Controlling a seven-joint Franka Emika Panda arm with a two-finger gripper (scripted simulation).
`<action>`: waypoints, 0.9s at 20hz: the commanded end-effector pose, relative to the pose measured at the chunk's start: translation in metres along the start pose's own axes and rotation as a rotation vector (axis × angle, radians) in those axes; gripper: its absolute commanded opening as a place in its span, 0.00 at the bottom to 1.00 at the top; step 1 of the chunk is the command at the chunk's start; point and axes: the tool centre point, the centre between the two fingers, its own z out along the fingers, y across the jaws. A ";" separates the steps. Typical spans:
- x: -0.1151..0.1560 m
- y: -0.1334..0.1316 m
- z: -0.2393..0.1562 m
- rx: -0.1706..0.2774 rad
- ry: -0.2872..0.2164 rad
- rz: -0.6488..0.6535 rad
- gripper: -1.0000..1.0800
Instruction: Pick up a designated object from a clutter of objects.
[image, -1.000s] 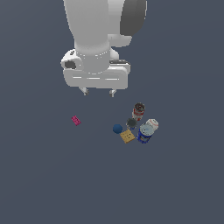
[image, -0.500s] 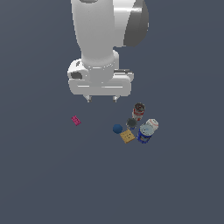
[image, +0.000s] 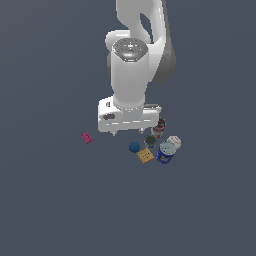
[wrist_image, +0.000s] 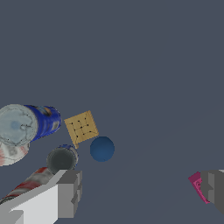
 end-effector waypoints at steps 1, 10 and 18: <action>0.005 -0.014 0.027 -0.003 0.003 -0.061 0.96; 0.008 -0.062 0.111 0.001 0.016 -0.258 0.96; 0.004 -0.087 0.149 0.010 0.023 -0.350 0.96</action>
